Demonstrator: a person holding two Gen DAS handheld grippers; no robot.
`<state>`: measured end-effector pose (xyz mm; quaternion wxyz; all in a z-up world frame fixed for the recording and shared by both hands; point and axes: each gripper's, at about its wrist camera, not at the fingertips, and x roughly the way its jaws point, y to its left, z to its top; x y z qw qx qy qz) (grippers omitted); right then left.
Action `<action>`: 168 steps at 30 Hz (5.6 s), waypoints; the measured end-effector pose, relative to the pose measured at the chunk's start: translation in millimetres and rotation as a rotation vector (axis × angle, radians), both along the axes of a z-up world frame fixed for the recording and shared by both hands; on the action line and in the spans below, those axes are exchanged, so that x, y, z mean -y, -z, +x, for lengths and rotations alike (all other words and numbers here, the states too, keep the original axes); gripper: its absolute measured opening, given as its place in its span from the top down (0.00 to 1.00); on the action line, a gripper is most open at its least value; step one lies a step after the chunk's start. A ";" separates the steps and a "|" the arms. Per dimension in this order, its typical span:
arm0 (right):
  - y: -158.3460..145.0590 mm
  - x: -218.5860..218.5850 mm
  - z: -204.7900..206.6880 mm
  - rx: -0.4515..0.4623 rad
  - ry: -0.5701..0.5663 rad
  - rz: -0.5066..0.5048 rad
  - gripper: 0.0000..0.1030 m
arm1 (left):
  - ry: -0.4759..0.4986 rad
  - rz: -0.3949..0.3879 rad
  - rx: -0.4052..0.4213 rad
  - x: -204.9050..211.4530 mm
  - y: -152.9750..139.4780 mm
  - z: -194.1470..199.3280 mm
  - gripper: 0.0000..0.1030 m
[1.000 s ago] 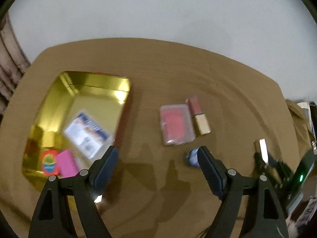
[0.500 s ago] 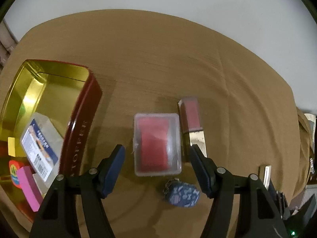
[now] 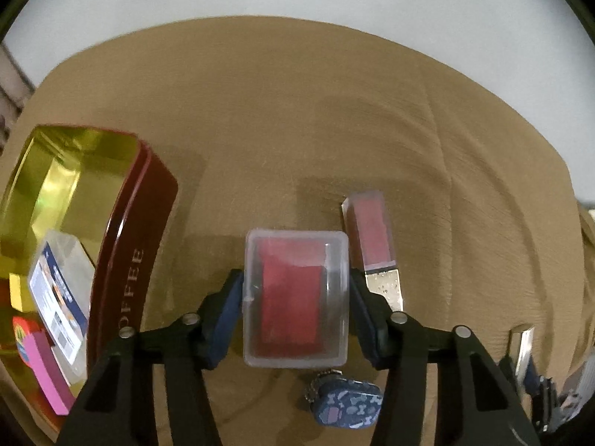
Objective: Organize rigid objects
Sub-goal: 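Grasp the clear box with pink contents with the left tool, then carry the clear pink-filled box over the tin with the left tool, then lower the clear pink-filled box into the tin and open the left tool, then carry the silver-gold case over the tin and lower it in with the right tool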
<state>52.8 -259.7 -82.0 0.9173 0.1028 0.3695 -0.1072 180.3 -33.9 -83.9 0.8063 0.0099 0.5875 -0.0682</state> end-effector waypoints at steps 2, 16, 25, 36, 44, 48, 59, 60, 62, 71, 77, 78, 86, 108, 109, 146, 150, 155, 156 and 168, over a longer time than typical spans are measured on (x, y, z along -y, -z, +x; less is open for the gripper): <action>0.0 -0.5 0.2 0.000 0.000 0.000 0.70 | 0.007 0.006 0.013 2.8 1.2 -1.1 0.52; -0.4 -0.3 0.0 0.000 0.001 -0.002 0.70 | 0.062 0.061 0.112 6.8 -14.6 -31.6 0.52; -0.7 -0.6 -0.1 -0.001 0.000 -0.002 0.71 | 0.084 0.041 0.161 -11.1 -40.7 -54.0 0.52; -1.1 -0.4 0.2 -0.002 0.001 -0.003 0.71 | 0.074 0.052 0.219 -52.0 -69.0 -75.2 0.52; -1.5 -0.6 0.0 -0.002 0.001 -0.004 0.71 | -0.014 0.091 0.241 -104.1 -82.4 -68.2 0.52; -1.8 -0.6 0.3 -0.002 0.001 -0.005 0.71 | -0.058 0.113 0.243 -128.8 -87.0 -57.2 0.52; -2.0 -0.6 0.1 -0.002 0.003 -0.004 0.71 | -0.147 0.184 0.221 -181.0 -72.1 -46.8 0.52; -2.0 -0.8 0.1 -0.003 0.003 -0.005 0.71 | -0.155 0.190 0.220 -184.8 -70.1 -45.1 0.52; -2.0 -0.8 0.3 -0.003 0.003 -0.006 0.71 | -0.165 0.194 0.212 -195.8 -66.9 -40.0 0.52; -2.6 -0.8 0.4 -0.004 0.003 -0.008 0.71 | -0.218 0.170 0.181 -215.2 -57.3 -25.7 0.52; -2.9 -0.9 0.4 -0.004 0.003 -0.008 0.71 | -0.220 0.184 0.170 -219.1 -51.8 -15.0 0.52; -2.9 -1.0 0.5 -0.004 0.003 -0.009 0.71 | -0.205 0.190 0.171 -217.5 -49.6 -14.4 0.52; -3.1 -0.8 0.5 -0.004 0.004 -0.007 0.71 | -0.129 0.261 0.202 -201.3 -45.8 -15.5 0.52; -4.2 -1.5 0.6 -0.005 0.003 -0.013 0.71 | -0.013 0.290 0.212 -170.6 -35.4 3.1 0.52; -4.2 -1.6 0.6 -0.005 0.003 -0.012 0.71 | -0.017 0.297 0.208 -171.0 -32.6 2.9 0.52; -4.1 -1.7 1.4 -0.006 0.001 -0.026 0.71 | -0.088 0.209 0.314 -216.0 -84.6 -76.2 0.35; -4.1 -1.2 1.2 -0.007 0.001 -0.026 0.70 | -0.099 0.241 0.374 -225.0 -97.5 -106.5 0.33; -4.1 -2.1 1.5 -0.008 0.001 -0.031 0.71 | -0.164 0.227 0.397 -245.1 -97.7 -128.5 0.26; -4.4 -2.9 1.4 -0.009 0.001 -0.034 0.71 | -0.179 0.211 0.394 -250.2 -96.0 -130.3 0.26; -8.3 -15.7 4.6 -0.051 0.060 -0.066 0.71 | -0.283 0.221 0.413 -281.0 -91.2 -139.3 0.22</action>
